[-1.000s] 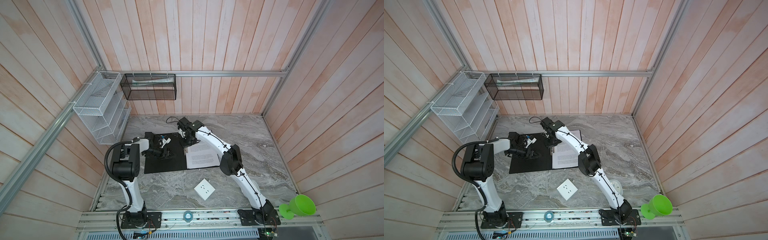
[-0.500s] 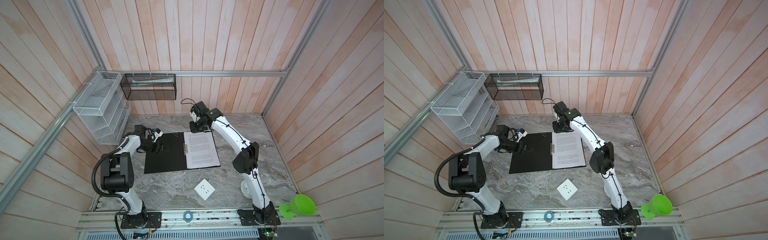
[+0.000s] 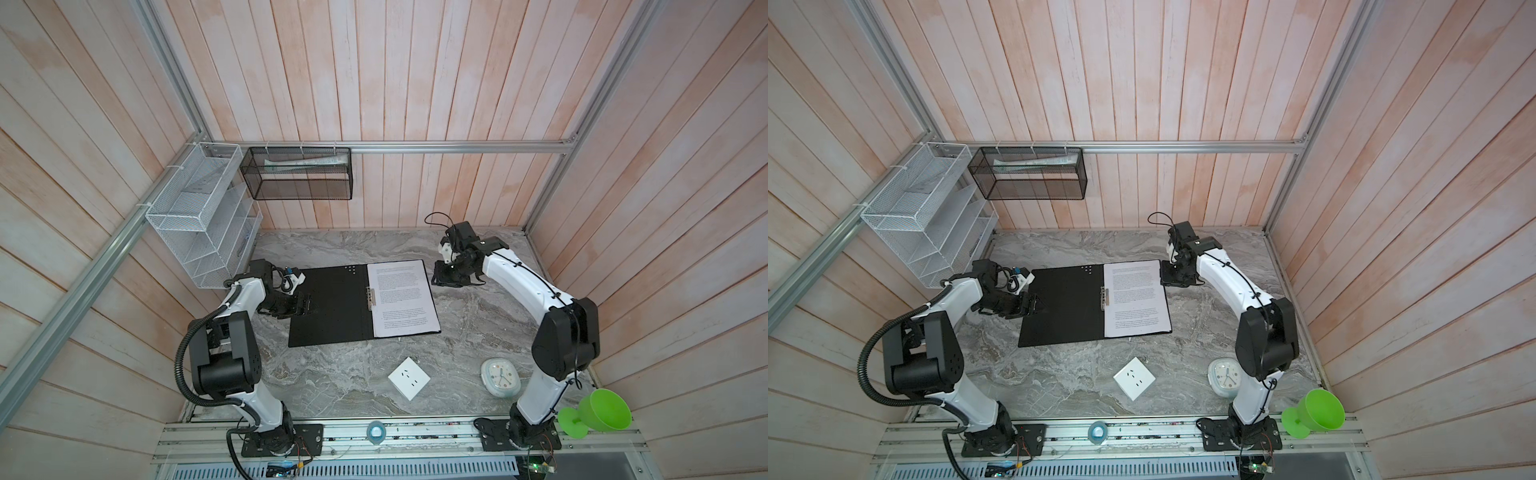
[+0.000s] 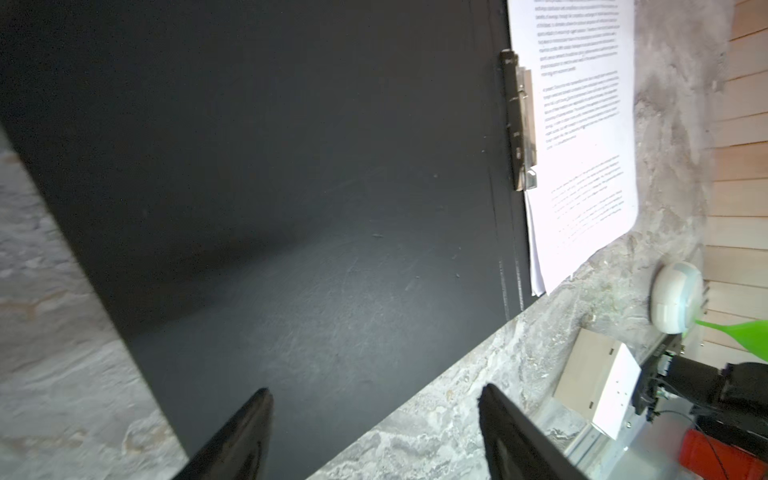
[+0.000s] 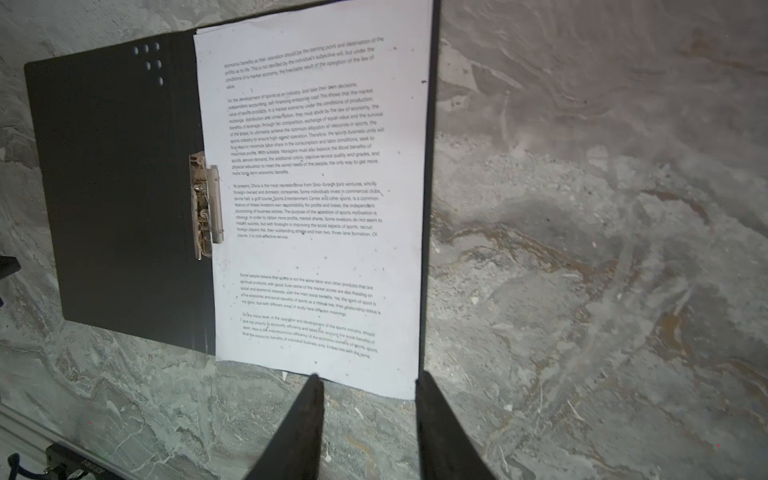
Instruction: Put the files into the folder
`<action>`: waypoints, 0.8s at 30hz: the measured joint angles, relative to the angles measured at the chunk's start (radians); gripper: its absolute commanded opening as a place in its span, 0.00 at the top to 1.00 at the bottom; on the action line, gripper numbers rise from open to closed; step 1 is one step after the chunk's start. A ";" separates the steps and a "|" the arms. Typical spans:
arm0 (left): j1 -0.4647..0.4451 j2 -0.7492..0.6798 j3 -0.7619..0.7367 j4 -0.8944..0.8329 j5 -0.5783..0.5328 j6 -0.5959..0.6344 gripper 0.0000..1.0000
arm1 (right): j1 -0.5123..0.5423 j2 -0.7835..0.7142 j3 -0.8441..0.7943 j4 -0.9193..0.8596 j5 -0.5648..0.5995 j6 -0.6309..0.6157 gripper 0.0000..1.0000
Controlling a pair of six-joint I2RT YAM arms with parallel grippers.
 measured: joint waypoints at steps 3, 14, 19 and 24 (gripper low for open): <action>0.004 0.001 -0.005 0.000 -0.053 0.003 0.20 | -0.043 -0.096 -0.157 0.079 -0.053 0.023 0.61; 0.010 0.018 -0.018 0.008 -0.130 -0.002 0.20 | -0.192 -0.262 -0.572 0.297 -0.274 0.111 0.61; 0.010 0.018 -0.040 0.007 -0.146 -0.010 0.20 | -0.223 -0.282 -0.657 0.369 -0.362 0.138 0.61; 0.014 0.018 -0.051 0.013 -0.180 -0.029 0.20 | -0.230 -0.282 -0.721 0.413 -0.421 0.156 0.60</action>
